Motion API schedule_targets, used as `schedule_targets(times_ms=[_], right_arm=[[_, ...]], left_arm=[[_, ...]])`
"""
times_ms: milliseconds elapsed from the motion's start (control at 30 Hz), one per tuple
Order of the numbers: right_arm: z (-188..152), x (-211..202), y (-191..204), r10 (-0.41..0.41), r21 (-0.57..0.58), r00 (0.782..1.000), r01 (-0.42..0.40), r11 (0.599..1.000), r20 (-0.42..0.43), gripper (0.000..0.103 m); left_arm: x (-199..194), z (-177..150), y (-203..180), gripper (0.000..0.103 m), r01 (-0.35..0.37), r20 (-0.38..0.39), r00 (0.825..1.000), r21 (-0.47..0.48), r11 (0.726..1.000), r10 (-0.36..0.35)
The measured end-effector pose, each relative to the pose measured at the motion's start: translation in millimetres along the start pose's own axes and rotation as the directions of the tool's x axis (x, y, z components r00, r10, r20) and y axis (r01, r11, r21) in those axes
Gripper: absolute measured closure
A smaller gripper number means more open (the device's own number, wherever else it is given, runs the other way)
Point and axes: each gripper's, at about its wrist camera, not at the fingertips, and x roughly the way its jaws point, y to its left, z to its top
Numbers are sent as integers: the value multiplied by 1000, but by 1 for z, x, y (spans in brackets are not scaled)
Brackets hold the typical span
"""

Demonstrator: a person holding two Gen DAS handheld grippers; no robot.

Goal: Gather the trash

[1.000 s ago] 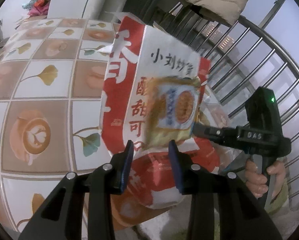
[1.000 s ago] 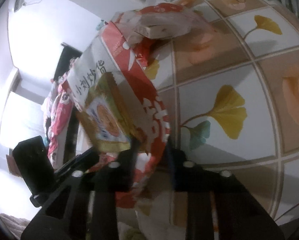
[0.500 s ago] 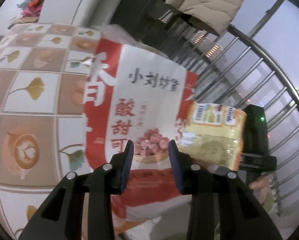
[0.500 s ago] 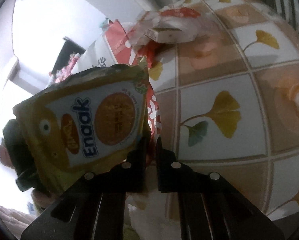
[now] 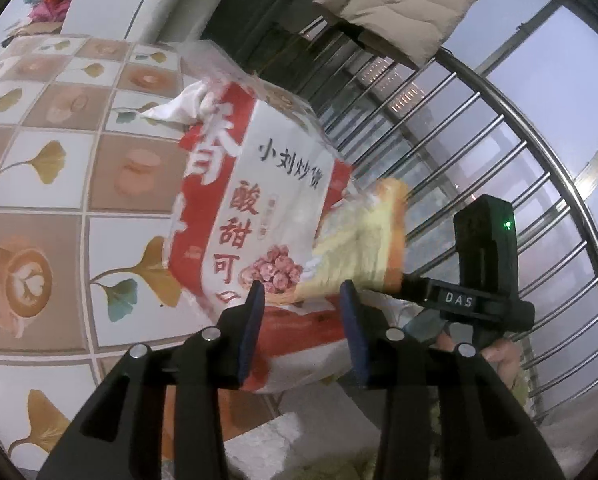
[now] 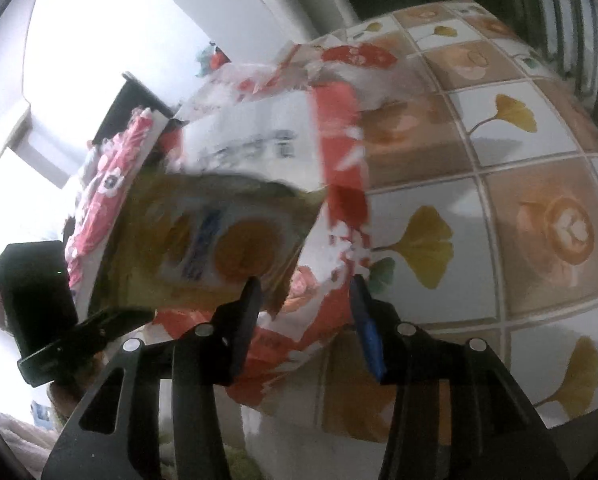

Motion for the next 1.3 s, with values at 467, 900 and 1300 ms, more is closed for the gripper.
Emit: schedule_targets(times_ms=[467,900,1300], right_arm=[[-6,26,16,-53,-100,998,50,994,-26,62],[-9,27,23,-91,-178,996,87,980,-17,62],[-7,26,16,-75,-170,997,71,983,-18,63]], left_arm=[[0,13,13,65,-51,36,998,-26,998,52],[24,34,26,65,-294,48,956,124,948,290],[27,28,36,101,-369,62,929,154,916,364]])
